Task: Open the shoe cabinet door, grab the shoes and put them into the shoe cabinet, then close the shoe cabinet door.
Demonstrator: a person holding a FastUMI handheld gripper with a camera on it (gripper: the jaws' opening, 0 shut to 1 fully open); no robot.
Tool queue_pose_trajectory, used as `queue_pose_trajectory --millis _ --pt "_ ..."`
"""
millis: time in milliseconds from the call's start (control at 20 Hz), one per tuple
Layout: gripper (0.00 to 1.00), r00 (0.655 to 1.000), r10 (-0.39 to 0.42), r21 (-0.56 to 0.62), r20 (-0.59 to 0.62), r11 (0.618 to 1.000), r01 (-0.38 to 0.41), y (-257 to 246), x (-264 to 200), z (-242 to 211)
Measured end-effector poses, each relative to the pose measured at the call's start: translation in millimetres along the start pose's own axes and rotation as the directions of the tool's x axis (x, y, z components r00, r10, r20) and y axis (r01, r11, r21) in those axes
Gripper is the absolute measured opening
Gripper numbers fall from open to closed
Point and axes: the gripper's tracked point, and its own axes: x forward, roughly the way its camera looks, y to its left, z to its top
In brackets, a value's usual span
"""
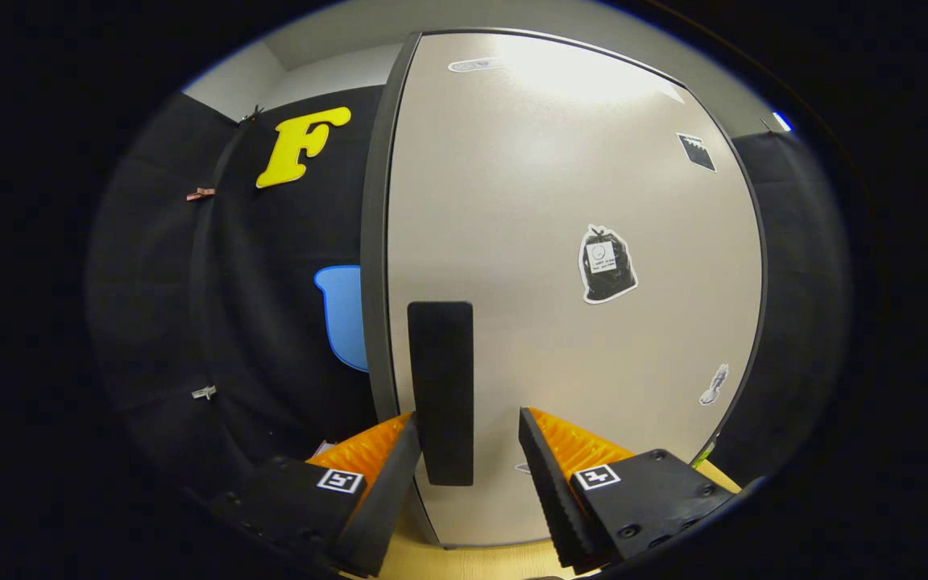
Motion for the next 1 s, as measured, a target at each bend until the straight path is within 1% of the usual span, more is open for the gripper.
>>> queue_pose_trajectory --millis 50,100,150,250,300,350,400,450,500,750,900,1000 --pt "0.76 1.000 0.004 0.000 0.006 1.000 -0.004 2.9 3.9 -0.4" --pt "0.67 1.000 0.008 -0.004 0.011 1.000 -0.008 7.0 4.5 0.5" --pt "0.61 1.000 0.015 -0.010 0.012 1.000 -0.015 11.2 4.1 -0.2" --pt "0.41 1.000 -0.017 -0.024 0.016 1.000 0.018 8.7 7.4 -1.0" --pt "0.36 1.000 -0.017 -0.010 0.009 1.000 0.017 9.3 4.8 -1.5" --pt "0.35 1.000 -0.015 0.013 0.006 1.000 0.015 9.1 3.3 -0.6" --pt "0.31 1.000 -0.010 0.021 -0.001 1.000 0.010 9.7 3.2 -1.2" --pt "0.31 1.000 -0.011 0.017 -0.005 1.000 0.011 9.0 1.2 -1.9" --pt "0.20 1.000 -0.009 0.008 -0.009 1.000 0.009 7.9 3.1 -2.1" --pt "0.20 0.999 0.046 -0.002 -0.026 0.999 -0.046 10.8 -22.8 0.2" --pt "0.20 0.996 0.084 0.004 -0.025 0.996 -0.084 4.3 -55.7 -0.2" --pt "0.20 0.994 0.106 0.001 -0.018 0.994 -0.106 -10.1 -84.5 -0.7"
